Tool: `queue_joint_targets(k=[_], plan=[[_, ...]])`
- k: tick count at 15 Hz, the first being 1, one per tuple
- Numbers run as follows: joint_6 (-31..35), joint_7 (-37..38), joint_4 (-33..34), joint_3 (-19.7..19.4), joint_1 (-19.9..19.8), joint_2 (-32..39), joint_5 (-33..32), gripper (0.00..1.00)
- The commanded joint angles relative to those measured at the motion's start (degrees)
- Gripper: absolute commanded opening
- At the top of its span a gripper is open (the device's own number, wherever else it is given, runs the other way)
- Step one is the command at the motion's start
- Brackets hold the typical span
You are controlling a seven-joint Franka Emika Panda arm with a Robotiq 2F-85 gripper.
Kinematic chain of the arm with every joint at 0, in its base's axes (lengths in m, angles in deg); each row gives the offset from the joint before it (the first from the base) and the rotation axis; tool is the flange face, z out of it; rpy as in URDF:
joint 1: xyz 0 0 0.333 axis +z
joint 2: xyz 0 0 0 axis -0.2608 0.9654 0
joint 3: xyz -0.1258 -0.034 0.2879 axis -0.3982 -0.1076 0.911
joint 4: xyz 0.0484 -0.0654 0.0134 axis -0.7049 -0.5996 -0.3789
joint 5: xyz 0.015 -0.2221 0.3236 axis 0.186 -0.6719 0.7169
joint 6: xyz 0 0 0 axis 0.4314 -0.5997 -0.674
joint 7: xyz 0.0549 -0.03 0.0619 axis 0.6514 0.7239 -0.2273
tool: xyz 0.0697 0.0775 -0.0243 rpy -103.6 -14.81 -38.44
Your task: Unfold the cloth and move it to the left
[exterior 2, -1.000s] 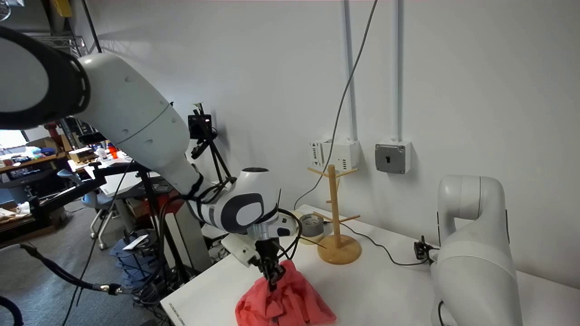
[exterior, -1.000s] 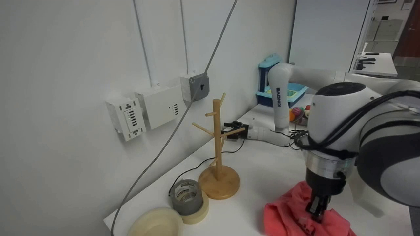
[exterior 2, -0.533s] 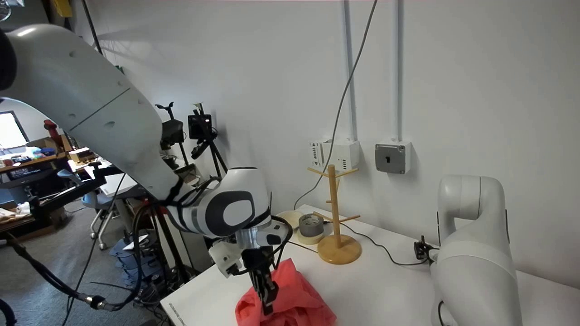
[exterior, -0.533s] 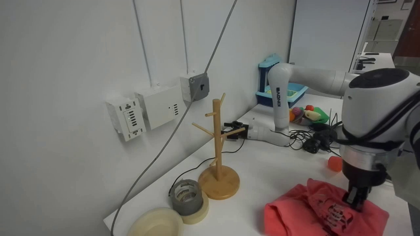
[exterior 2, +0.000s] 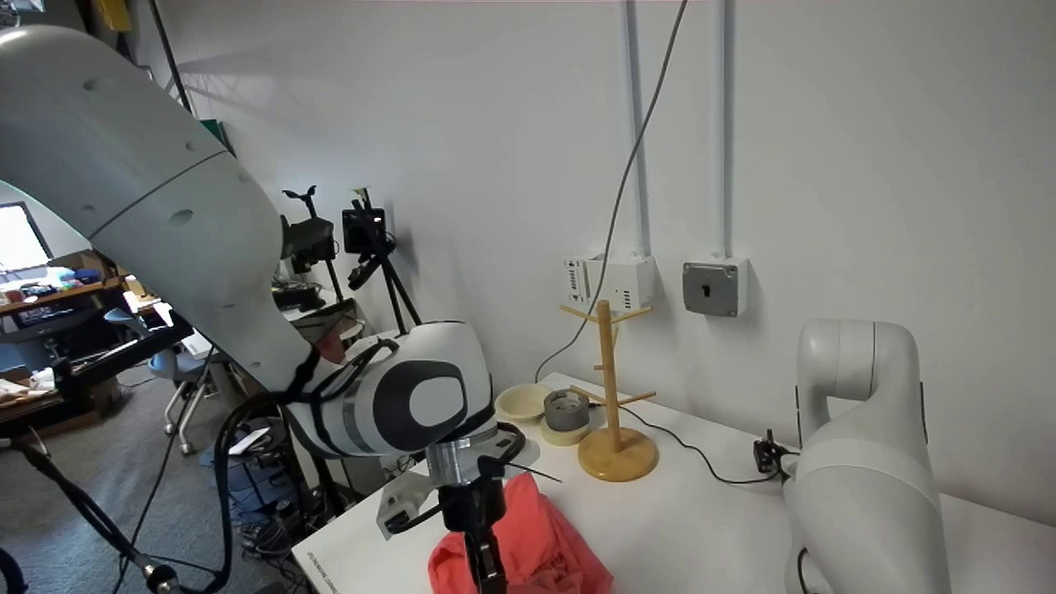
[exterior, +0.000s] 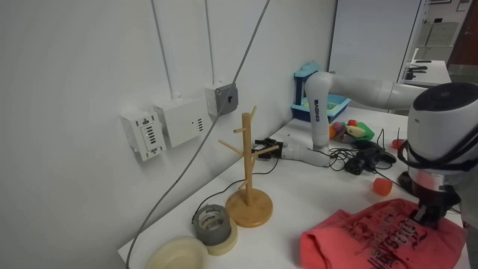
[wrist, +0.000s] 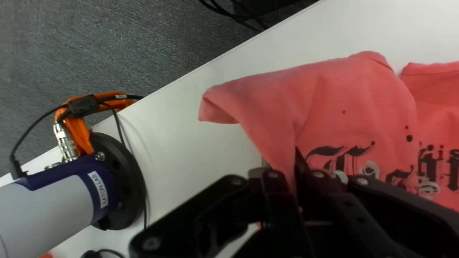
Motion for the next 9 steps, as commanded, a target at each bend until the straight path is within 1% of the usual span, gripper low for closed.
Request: queue_joint_targets(k=[1,2,5,6,7,8,9], plan=[[-2.20,8.15,-0.06,-0.55,-1.24,-0.49,-5.46,0.03],[-2.93,10.09,0.11,-0.50,-1.47,-0.40,-6.42,0.32],[-5.28,14.75,0.42,0.20,-1.97,-0.53,-8.75,0.50],[-6.17,16.05,0.51,0.46,-1.93,-0.66,-9.32,0.59],[-7.09,17.79,0.42,0.78,-1.53,-1.24,-10.55,0.66],[-7.45,18.67,0.18,1.36,-1.37,-1.91,-11.29,0.74],[-6.96,19.09,-0.11,2.11,-1.34,-2.58,-11.86,0.81]])
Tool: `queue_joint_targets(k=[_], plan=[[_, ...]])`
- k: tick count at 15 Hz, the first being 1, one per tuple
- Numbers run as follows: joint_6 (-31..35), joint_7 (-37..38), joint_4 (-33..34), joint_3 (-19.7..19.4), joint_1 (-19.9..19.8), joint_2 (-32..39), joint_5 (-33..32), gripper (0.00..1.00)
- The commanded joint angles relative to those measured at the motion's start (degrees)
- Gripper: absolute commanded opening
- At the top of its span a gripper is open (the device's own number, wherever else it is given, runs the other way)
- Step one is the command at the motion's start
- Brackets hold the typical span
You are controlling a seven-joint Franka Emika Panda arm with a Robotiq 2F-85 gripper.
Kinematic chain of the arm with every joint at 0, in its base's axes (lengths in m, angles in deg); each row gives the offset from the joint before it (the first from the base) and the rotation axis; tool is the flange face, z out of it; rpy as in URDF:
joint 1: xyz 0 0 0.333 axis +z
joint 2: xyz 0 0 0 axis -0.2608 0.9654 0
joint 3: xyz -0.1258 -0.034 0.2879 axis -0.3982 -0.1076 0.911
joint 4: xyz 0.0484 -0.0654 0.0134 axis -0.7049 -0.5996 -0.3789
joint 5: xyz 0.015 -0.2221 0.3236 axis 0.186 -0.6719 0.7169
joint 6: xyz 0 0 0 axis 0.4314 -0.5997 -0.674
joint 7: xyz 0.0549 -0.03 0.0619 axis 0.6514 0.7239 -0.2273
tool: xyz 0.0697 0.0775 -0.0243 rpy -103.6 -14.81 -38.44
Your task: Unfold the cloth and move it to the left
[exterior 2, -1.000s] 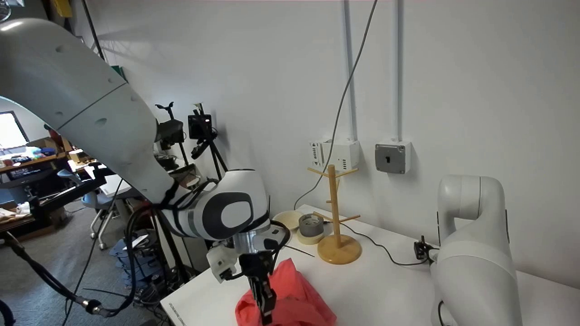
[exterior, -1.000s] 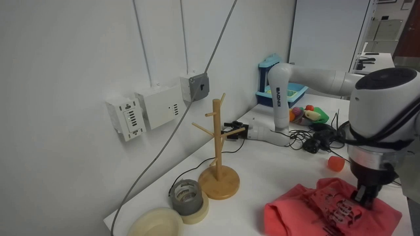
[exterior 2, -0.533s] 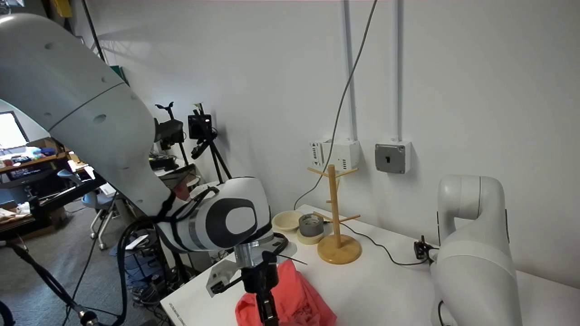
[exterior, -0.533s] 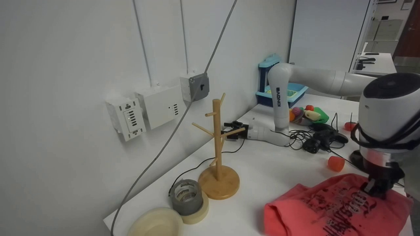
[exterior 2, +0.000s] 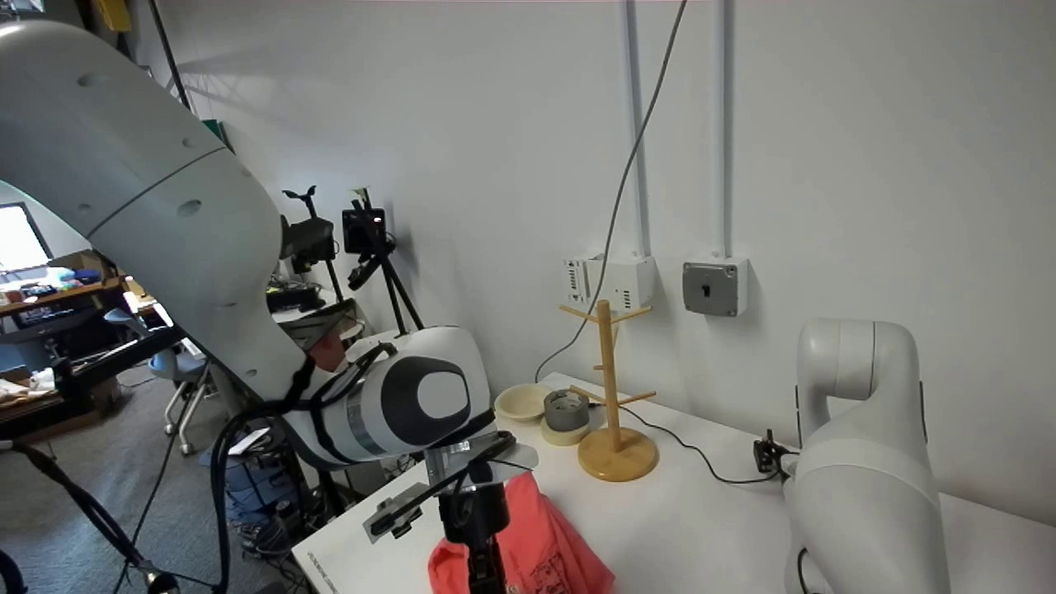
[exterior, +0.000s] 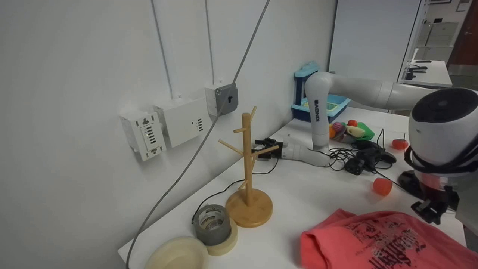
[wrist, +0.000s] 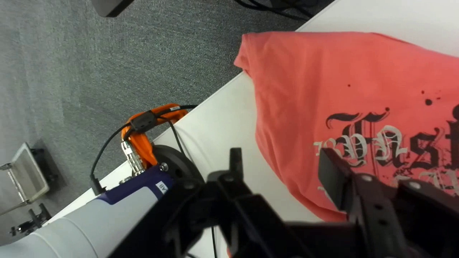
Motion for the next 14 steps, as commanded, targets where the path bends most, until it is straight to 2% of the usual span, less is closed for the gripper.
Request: queue_joint_targets(k=[1,3,6,9,12,14], plan=[[-0.45,2.91,-0.67,2.84,-0.42,-2.97,-3.06,0.89],[1.97,-0.01,-0.63,4.75,-0.66,-3.73,-2.69,1.00],[9.82,-5.38,-0.16,7.01,-1.52,-3.70,-0.97,1.00],[20.18,-11.33,0.80,7.41,-2.49,-1.44,2.07,1.00],[29.86,-21.33,1.60,8.04,-4.25,2.08,10.01,1.00],[33.49,-29.20,2.14,10.79,-6.53,4.93,17.91,1.00]])
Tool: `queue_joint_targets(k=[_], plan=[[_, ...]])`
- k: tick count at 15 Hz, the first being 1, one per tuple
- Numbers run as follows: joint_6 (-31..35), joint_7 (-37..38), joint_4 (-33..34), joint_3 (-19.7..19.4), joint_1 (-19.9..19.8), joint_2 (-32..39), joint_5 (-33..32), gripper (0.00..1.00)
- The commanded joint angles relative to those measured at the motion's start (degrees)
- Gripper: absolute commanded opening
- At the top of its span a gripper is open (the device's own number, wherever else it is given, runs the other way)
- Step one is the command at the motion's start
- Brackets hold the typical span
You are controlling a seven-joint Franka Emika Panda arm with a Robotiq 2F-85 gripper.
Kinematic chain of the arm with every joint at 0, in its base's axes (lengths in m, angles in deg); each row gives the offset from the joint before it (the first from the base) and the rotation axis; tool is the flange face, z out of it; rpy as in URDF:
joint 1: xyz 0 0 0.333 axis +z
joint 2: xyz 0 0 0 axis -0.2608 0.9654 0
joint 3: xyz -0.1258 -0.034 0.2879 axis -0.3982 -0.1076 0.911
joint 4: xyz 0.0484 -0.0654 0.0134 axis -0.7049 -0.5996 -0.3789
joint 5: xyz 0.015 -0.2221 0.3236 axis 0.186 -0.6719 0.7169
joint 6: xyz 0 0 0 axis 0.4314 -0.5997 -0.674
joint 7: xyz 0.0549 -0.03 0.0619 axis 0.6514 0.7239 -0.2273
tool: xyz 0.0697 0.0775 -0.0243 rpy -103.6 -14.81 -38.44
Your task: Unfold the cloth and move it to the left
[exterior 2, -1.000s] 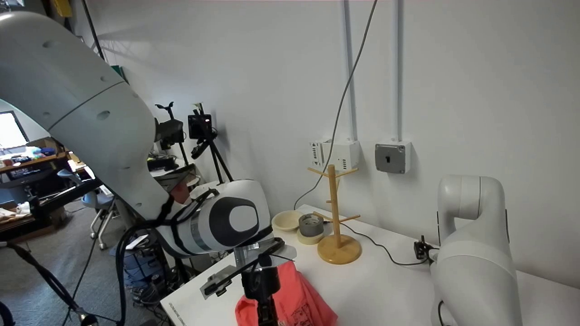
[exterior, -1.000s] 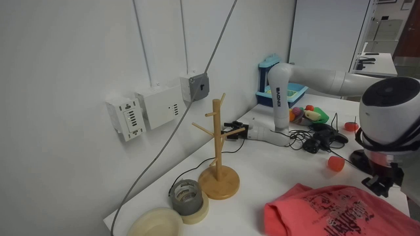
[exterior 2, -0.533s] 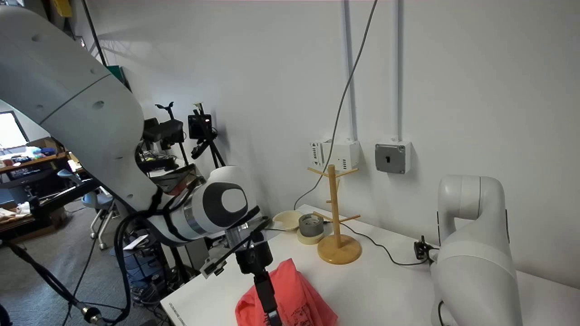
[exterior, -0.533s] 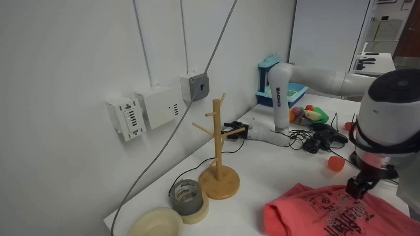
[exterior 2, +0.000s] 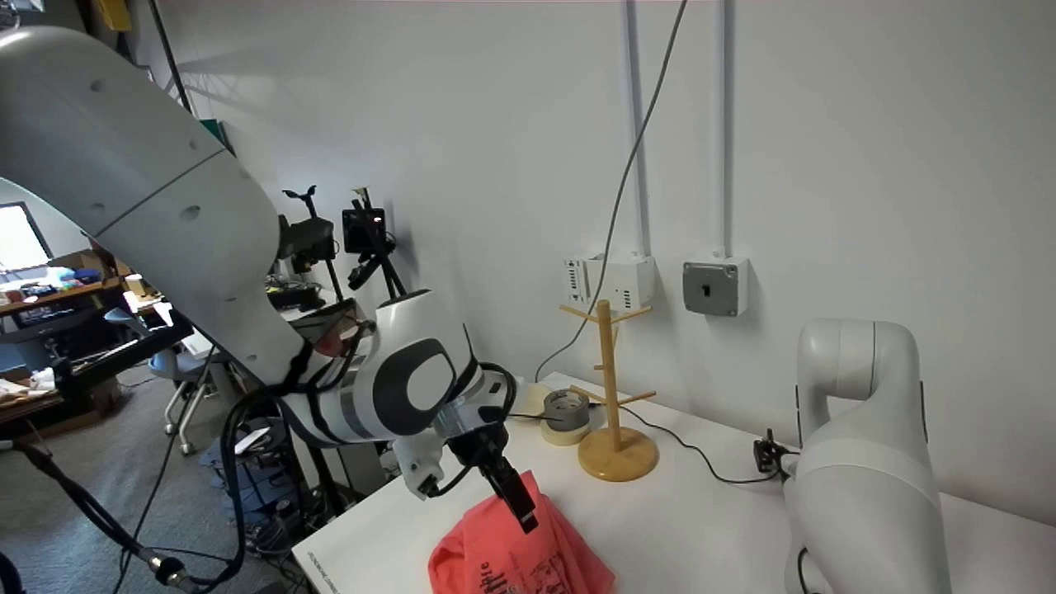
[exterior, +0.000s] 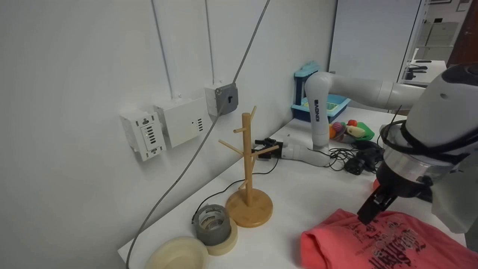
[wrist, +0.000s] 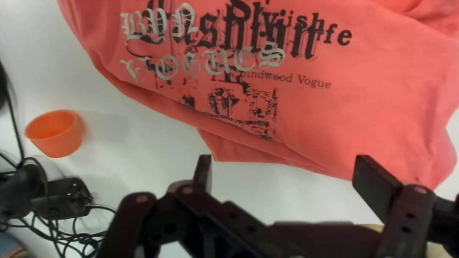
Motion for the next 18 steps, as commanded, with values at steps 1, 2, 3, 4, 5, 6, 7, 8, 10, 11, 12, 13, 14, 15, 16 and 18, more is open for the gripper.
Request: queue_joint_targets(k=[1,2,3,4,5,6,7,8,10,11,12,13,14,15,16,18], plan=[[6.22,-13.81,2.09,5.74,-5.56,5.94,12.27,1.00],[6.39,-18.85,2.78,5.50,-4.38,7.52,17.98,1.00],[5.94,-22.41,3.72,7.02,-5.13,8.94,21.90,1.00],[4.71,-25.51,5.01,8.33,-5.73,10.22,25.22,1.00],[3.66,-27.93,6.34,9.30,-6.01,11.45,27.78,1.00],[2.62,-29.42,7.85,9.53,-5.67,12.73,29.29,1.00],[1.80,-30.72,9.20,9.66,-5.40,13.82,30.39,1.00],[0.81,-31.39,10.80,9.37,-4.84,15.05,30.88,1.00],[-1.14,-31.63,13.72,7.89,-3.44,17.19,30.44,1.00],[-2.14,-31.71,15.08,7.53,-3.25,18.24,30.31,1.00],[-3.05,-31.65,16.28,7.16,-3.08,19.18,30.19,1.00],[-3.77,-31.74,17.28,7.02,-3.18,20.22,30.35,1.00],[-4.37,-31.83,18.19,7.00,-3.36,21.17,30.55,1.00],[-5.02,-32.00,19.11,7.11,-3.66,22.25,30.88,1.00],[-5.52,-32.08,19.98,7.22,-3.82,23.27,31.11,1.00],[-6.13,-32.30,21.53,7.82,-4.17,25.19,31.76,1.00]])
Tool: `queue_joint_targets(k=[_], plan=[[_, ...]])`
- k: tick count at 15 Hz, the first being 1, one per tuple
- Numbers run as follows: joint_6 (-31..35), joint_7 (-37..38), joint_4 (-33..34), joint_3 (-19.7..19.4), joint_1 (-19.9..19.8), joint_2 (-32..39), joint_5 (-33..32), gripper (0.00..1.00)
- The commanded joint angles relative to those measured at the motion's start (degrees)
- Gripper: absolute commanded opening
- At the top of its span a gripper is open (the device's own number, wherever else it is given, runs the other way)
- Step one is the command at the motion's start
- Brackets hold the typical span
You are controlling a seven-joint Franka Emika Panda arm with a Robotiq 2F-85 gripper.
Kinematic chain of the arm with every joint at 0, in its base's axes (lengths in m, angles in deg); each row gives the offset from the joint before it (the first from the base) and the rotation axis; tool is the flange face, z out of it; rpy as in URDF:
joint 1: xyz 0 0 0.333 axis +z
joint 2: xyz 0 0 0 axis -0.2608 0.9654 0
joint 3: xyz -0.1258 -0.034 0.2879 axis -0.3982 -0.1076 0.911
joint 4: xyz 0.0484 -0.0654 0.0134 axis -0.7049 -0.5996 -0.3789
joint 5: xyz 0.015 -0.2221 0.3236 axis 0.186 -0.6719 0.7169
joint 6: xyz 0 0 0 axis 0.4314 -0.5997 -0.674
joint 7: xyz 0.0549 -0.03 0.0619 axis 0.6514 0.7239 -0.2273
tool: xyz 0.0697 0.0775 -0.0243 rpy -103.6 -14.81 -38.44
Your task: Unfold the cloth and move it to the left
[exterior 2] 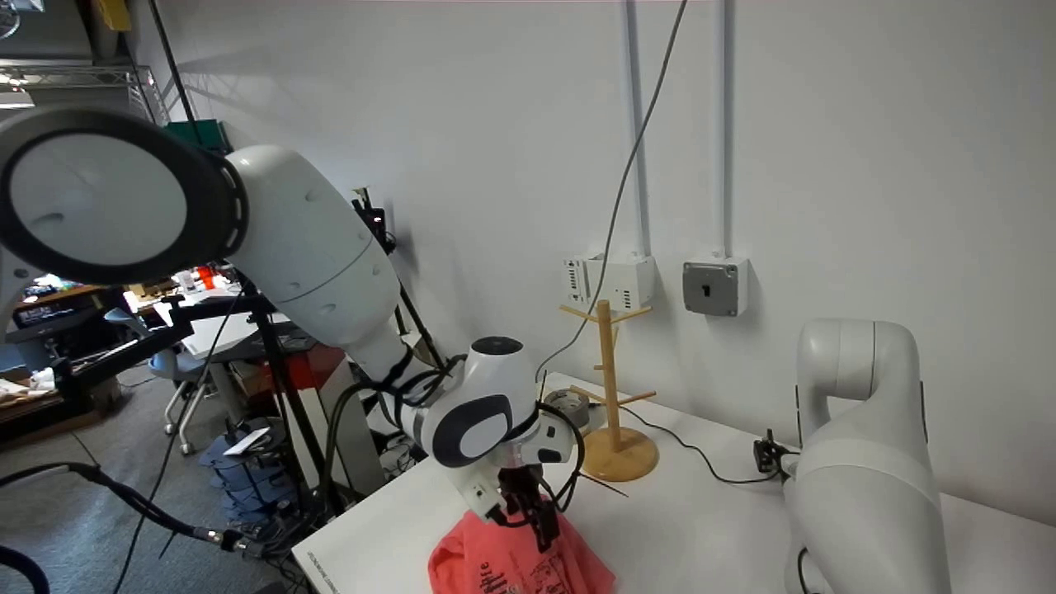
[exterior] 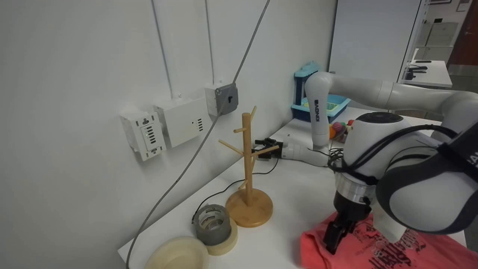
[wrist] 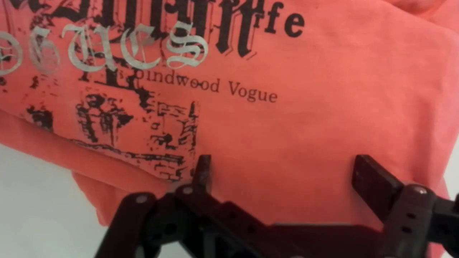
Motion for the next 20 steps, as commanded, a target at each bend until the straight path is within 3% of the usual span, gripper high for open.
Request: queue_joint_targets(k=[1,10,17,20], plan=[[-2.42,-2.80,4.75,0.74,-0.46,4.50,2.88,1.00],[-2.43,-6.02,9.89,6.02,-1.02,9.74,6.87,1.00],[-4.96,-11.76,11.15,11.80,1.46,12.50,5.95,1.00],[-6.98,-13.17,11.06,11.38,3.31,12.34,5.09,1.00]])
